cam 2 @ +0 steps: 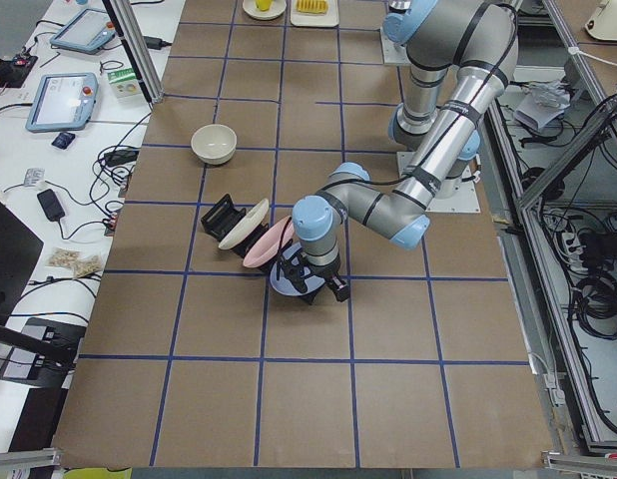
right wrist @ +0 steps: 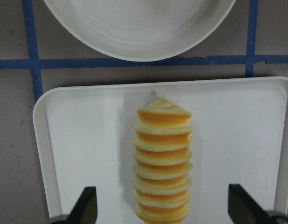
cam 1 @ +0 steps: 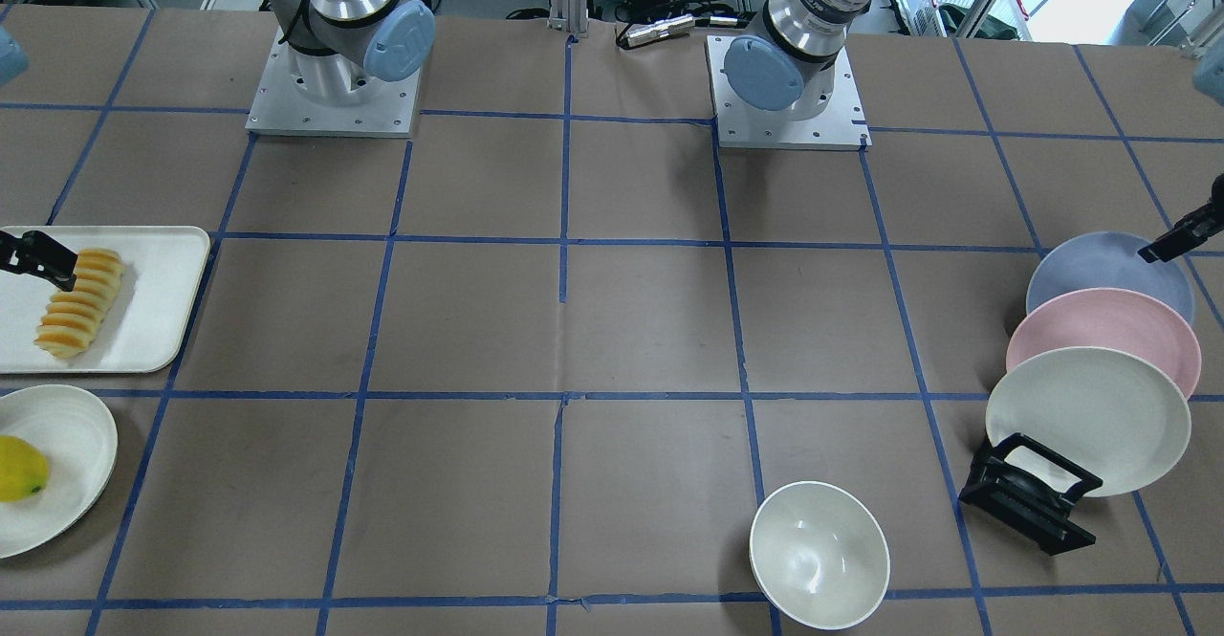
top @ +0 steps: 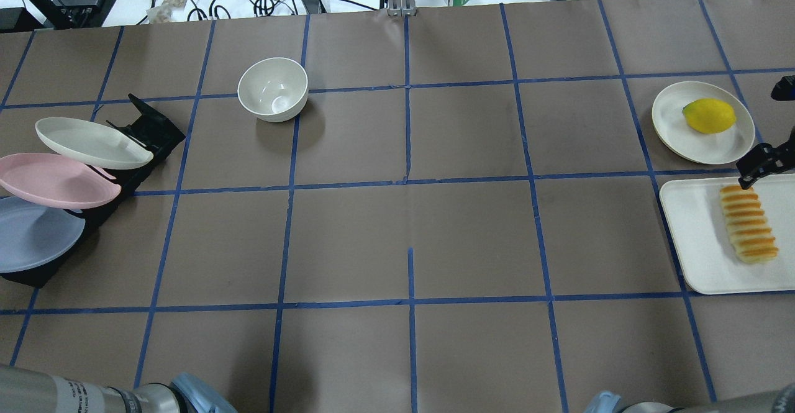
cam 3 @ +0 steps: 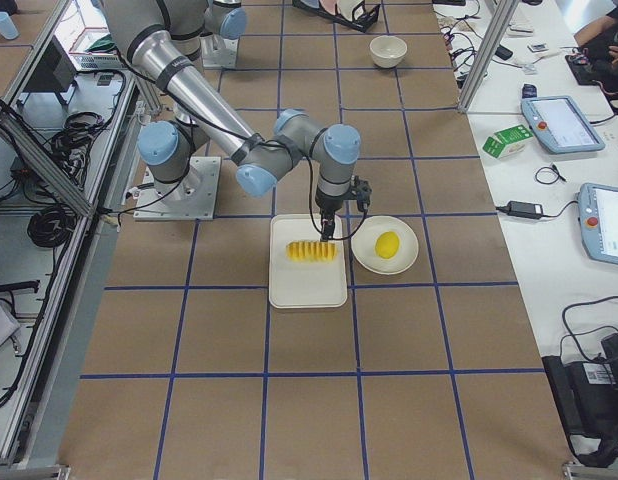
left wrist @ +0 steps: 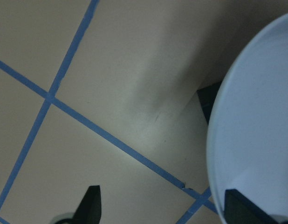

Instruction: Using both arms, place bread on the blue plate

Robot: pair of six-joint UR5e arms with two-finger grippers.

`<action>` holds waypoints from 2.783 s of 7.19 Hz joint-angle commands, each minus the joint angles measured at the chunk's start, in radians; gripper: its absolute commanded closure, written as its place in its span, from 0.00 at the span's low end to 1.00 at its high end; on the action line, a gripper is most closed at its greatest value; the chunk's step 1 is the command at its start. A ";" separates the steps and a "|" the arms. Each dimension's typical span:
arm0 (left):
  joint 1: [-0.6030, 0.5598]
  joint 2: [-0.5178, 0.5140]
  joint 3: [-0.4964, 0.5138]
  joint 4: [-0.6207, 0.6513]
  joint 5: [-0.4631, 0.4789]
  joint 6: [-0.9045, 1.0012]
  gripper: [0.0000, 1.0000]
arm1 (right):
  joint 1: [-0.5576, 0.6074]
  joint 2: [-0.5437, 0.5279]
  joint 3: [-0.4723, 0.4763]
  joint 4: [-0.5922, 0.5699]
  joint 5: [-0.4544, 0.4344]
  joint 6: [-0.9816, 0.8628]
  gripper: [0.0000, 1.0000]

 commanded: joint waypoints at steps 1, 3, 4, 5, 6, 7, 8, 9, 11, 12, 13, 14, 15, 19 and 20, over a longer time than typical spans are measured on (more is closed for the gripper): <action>-0.009 -0.009 0.001 -0.001 0.001 -0.002 0.07 | -0.019 0.060 0.001 -0.050 -0.001 -0.008 0.00; -0.009 -0.031 0.007 -0.001 0.002 -0.002 0.59 | -0.030 0.088 0.004 -0.050 -0.006 -0.008 0.00; -0.010 -0.037 0.007 -0.001 -0.004 -0.004 0.88 | -0.036 0.120 0.013 -0.052 -0.004 -0.009 0.00; -0.009 -0.037 0.010 -0.001 -0.005 -0.004 0.98 | -0.036 0.136 0.016 -0.052 -0.003 -0.009 0.00; -0.013 -0.031 0.013 -0.001 -0.001 -0.002 0.99 | -0.036 0.149 0.016 -0.052 -0.004 -0.009 0.00; -0.015 -0.031 0.039 -0.004 -0.004 -0.001 1.00 | -0.036 0.165 0.016 -0.052 -0.007 -0.009 0.00; -0.015 -0.038 0.059 -0.013 -0.005 0.001 1.00 | -0.036 0.175 0.016 -0.052 -0.009 -0.009 0.00; -0.017 -0.031 0.062 -0.015 -0.004 0.001 1.00 | -0.036 0.188 0.016 -0.052 -0.007 -0.006 0.00; -0.017 0.001 0.065 -0.048 0.004 0.005 1.00 | -0.036 0.182 0.016 -0.046 -0.009 -0.008 0.20; -0.017 0.006 0.062 -0.062 0.027 0.049 1.00 | -0.036 0.180 0.015 -0.044 -0.009 -0.005 0.67; -0.017 -0.014 0.060 -0.062 0.027 0.048 1.00 | -0.036 0.177 0.015 -0.042 -0.012 -0.002 1.00; -0.017 -0.020 0.060 -0.062 0.027 0.042 1.00 | -0.035 0.174 0.007 -0.030 -0.050 0.000 1.00; -0.018 -0.026 0.056 -0.059 0.025 0.039 1.00 | -0.033 0.147 -0.005 -0.030 -0.058 0.002 1.00; -0.018 -0.009 0.063 -0.056 0.027 0.051 0.56 | 0.005 0.045 -0.018 -0.024 -0.046 0.005 1.00; -0.017 -0.012 0.063 -0.062 0.028 0.051 0.56 | 0.036 0.025 -0.037 -0.006 -0.047 0.006 1.00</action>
